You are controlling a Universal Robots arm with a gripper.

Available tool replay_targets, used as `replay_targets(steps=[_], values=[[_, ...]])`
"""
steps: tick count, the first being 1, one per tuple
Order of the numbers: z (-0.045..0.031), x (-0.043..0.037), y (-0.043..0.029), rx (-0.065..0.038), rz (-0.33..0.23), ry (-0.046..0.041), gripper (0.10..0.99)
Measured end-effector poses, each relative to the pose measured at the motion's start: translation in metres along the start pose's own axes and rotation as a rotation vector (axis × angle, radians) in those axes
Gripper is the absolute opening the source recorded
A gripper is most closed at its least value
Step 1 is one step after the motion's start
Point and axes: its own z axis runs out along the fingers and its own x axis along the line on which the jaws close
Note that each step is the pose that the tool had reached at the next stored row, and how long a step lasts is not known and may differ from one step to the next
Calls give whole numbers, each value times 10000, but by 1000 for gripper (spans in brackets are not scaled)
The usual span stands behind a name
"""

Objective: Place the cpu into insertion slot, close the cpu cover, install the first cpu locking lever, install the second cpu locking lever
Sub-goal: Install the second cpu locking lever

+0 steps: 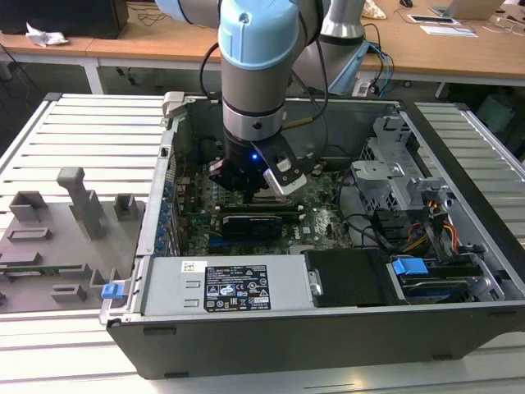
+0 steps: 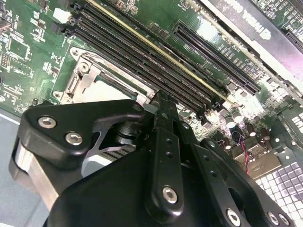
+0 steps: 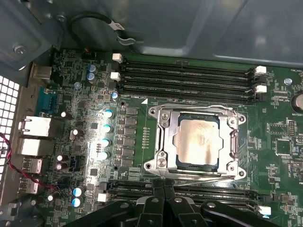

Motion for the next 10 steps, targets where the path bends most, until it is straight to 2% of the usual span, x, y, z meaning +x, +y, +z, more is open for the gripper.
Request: replay_targets(steps=[4,5,6,7,10], values=[[74,17,-12,-44,-61,8,110],[80,20,-14,-82,-81,10,110],[90,27,-15,-200,-106,3,110],[99,33,-18,-273,-123,1,110],[120,41,-23,-407,-155,-4,110]])
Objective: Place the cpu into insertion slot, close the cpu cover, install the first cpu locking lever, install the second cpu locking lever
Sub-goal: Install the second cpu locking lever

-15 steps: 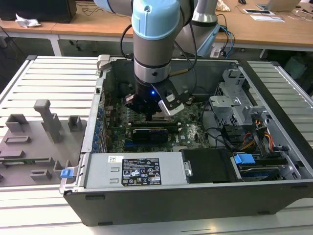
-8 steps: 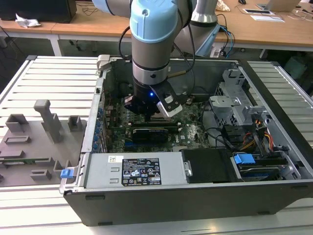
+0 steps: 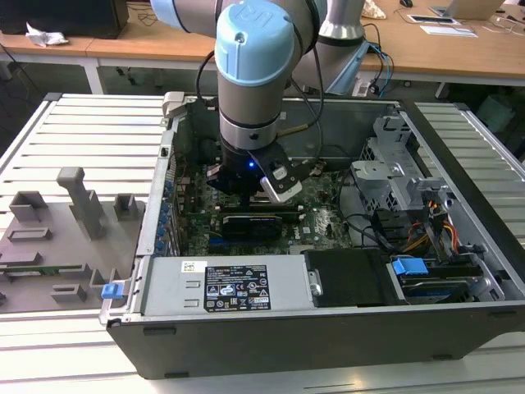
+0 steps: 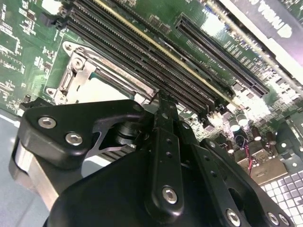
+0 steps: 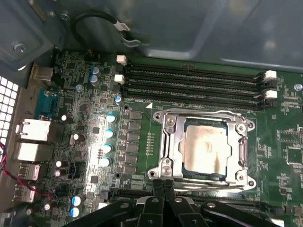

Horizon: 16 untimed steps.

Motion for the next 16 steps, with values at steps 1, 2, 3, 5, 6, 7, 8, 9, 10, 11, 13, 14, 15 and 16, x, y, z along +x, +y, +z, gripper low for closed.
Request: replay_targets(steps=[1,2,3,5,6,7,8,9,10,11,13,14,15,16], values=[[9,1,-2,-28,-10,-1,110],[18,2,-5,-51,-18,-2,110],[27,3,-7,-72,-25,-2,110],[53,10,-13,-145,-54,-2,110],[60,14,-15,-186,-66,-3,110],[68,22,-16,-265,-87,-6,110],[78,29,-17,-340,-107,-9,110],[87,40,-18,-421,-128,-12,110],[97,45,-19,-464,-147,-13,110],[104,52,-20,-500,-160,-12,110],[115,59,-22,-531,-175,-13,110],[118,62,-23,-539,-188,-8,110],[118,63,-23,-539,-188,-7,110],[113,63,-22,-539,-188,-9,110]])
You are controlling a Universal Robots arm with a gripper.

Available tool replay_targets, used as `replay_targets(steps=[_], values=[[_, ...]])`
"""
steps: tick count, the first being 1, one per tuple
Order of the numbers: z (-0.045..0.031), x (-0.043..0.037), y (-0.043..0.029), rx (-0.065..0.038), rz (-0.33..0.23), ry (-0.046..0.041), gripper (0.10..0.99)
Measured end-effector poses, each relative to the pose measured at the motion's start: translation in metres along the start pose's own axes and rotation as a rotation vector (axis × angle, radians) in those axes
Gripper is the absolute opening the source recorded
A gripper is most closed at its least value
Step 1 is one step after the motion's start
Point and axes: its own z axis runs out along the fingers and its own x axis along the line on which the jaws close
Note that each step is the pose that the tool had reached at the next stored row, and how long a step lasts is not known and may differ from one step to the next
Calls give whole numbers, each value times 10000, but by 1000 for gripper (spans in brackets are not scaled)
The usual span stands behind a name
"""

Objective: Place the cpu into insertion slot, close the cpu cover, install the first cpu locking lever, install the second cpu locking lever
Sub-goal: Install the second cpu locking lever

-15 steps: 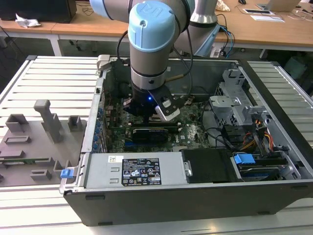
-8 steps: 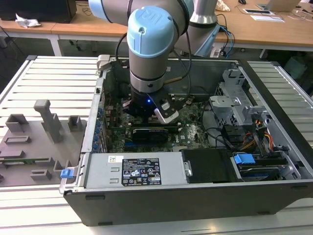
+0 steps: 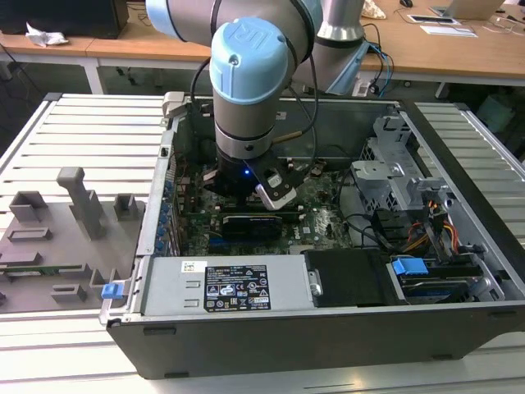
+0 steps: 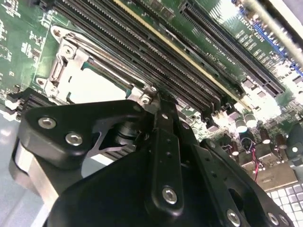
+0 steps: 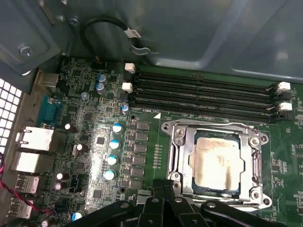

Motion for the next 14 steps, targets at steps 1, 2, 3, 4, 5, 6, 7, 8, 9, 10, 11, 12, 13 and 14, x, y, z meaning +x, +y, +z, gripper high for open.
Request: replay_targets(steps=[1,2,3,4,5,6,7,8,9,10,11,12,13,14], values=[[-29,-1,9,-8,0,-4,110],[-68,-2,19,-4,1,-2,110],[-94,-3,26,-2,1,-2,110],[-119,-4,32,-3,1,-2,110],[-163,-6,45,-2,1,-1,110],[-186,-6,51,-2,1,-1,110],[-195,-7,53,-2,1,-1,110],[-205,-7,56,-2,1,-1,110],[-219,-8,60,-2,1,-1,110],[-235,-8,64,-3,0,-1,110],[-245,-9,67,-2,1,-2,110],[-257,-9,70,-3,1,-2,110],[-274,-10,74,-2,0,-1,110],[-281,-10,76,-3,1,-2,110]])
